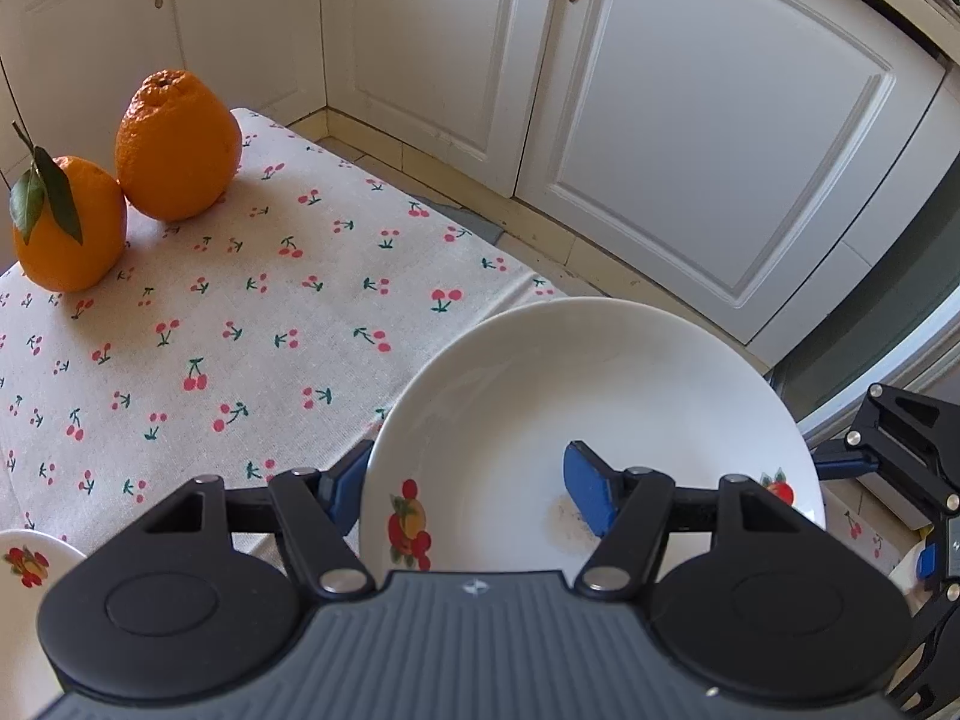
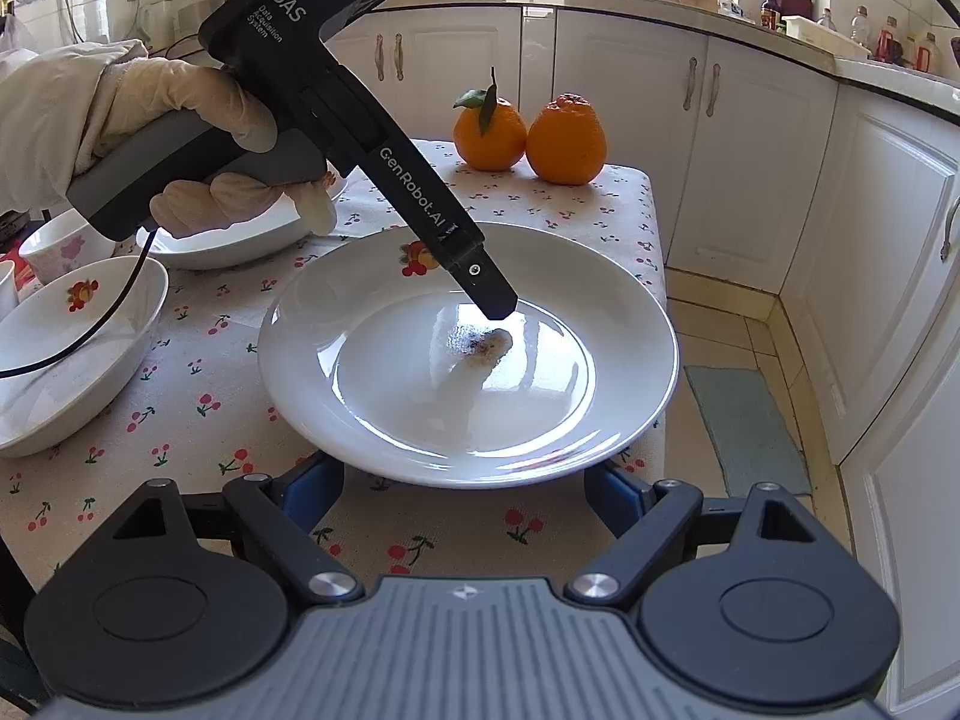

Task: Organize plates and bowls

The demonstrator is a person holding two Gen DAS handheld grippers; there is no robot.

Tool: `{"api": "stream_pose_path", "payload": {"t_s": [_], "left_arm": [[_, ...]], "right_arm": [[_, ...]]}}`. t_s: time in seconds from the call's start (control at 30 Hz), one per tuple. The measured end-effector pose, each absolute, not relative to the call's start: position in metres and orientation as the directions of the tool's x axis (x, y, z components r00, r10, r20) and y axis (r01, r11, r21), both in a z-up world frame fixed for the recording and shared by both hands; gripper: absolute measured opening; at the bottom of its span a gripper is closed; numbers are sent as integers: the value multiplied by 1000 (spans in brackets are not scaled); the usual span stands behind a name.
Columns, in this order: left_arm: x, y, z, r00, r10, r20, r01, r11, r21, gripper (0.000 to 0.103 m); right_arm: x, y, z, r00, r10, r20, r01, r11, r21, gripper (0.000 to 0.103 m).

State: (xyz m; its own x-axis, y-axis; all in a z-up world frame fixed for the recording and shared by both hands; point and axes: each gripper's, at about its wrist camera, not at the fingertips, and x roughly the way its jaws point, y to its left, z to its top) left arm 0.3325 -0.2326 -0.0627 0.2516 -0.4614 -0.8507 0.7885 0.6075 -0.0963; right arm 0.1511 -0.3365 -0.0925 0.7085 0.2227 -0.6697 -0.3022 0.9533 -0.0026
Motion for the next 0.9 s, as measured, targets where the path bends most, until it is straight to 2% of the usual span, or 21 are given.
{"api": "stream_pose_path", "payload": {"t_s": [0.9], "left_arm": [[337,-236,-65,282,-463,-840,787,612,-74,66]], "right_arm": [[157,-334,-93,713,197,-673,-278,961,-14,90]]}}
